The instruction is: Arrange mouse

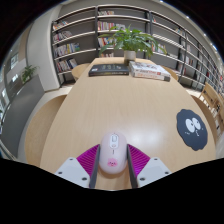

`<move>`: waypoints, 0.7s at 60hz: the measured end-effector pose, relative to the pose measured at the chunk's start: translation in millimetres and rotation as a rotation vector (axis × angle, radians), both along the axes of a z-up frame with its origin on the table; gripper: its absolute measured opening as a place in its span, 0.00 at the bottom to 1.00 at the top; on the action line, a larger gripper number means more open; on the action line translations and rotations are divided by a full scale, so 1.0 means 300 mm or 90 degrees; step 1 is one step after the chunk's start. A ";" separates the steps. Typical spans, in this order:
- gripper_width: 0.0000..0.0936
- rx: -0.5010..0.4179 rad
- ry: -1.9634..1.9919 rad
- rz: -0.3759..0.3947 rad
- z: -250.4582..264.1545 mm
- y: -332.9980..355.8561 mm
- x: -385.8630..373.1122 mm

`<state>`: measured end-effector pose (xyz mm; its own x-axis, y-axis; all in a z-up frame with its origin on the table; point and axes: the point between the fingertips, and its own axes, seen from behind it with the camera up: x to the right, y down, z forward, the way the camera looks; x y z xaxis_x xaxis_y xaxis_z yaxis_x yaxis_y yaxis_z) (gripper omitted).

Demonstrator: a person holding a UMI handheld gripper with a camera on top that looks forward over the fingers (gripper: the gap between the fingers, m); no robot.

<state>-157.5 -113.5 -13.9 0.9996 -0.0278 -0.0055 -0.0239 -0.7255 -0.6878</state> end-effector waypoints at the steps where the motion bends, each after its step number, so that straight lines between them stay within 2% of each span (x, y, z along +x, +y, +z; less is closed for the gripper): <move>1: 0.51 0.002 0.001 0.001 0.000 -0.001 -0.002; 7: 0.42 0.006 0.014 0.001 0.001 -0.002 0.001; 12: 0.36 -0.017 0.019 0.022 -0.002 -0.008 0.004; 18: 0.36 -0.044 0.037 0.058 0.014 -0.010 0.006; 21: 0.36 -0.035 0.040 0.082 0.074 0.023 0.021; 25: 0.36 0.012 0.036 0.106 0.232 0.071 0.069; 30: 0.36 0.094 0.024 0.113 0.510 0.175 0.191; 37: 0.36 0.208 -0.004 0.109 0.868 0.273 0.406; 42: 0.36 0.260 -0.018 0.095 1.038 0.326 0.576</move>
